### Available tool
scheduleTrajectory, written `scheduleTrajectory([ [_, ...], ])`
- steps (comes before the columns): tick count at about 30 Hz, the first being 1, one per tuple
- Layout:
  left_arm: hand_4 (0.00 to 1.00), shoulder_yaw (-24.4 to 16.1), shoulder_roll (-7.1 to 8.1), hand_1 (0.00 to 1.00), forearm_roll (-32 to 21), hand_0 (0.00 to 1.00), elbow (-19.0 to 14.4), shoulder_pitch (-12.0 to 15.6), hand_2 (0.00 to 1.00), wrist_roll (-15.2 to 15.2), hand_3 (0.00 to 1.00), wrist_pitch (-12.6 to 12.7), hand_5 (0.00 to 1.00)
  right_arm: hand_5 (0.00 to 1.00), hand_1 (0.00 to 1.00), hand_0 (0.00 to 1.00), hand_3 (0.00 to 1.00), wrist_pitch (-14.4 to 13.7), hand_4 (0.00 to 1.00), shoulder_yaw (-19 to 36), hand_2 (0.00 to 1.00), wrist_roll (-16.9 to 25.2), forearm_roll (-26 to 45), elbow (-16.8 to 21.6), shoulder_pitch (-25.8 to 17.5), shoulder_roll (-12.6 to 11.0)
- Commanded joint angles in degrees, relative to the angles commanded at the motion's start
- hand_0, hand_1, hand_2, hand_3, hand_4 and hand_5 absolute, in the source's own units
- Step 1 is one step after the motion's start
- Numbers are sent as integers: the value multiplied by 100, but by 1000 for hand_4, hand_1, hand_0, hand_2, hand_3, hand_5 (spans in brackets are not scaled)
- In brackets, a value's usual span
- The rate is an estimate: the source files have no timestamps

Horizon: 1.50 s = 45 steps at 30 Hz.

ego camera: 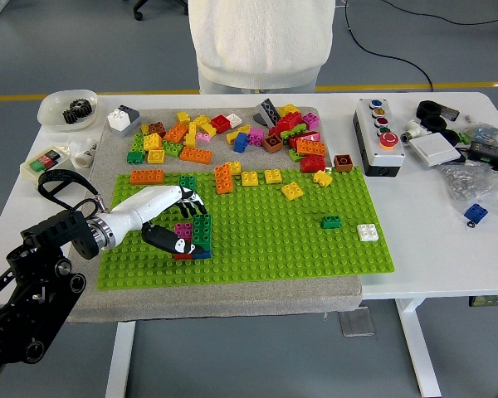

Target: Pick up the brick,pile it on top of brick,press brick,pick up the brick,pile it on top of brick,press brick

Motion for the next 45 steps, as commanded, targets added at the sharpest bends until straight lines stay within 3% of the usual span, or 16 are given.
scheduleTrajectory([
  [25,717,-3,-12,572,11,699,157,-25,518,-22,540,48,237,414,642,741,621,6,857,-23,714,4,0,0,-14,14],
  [45,789,-9,-23,585,20,703,188,-37,524,-40,545,42,224,414,643,741,622,7,858,-11,714,1,0,0,-7,16],
])
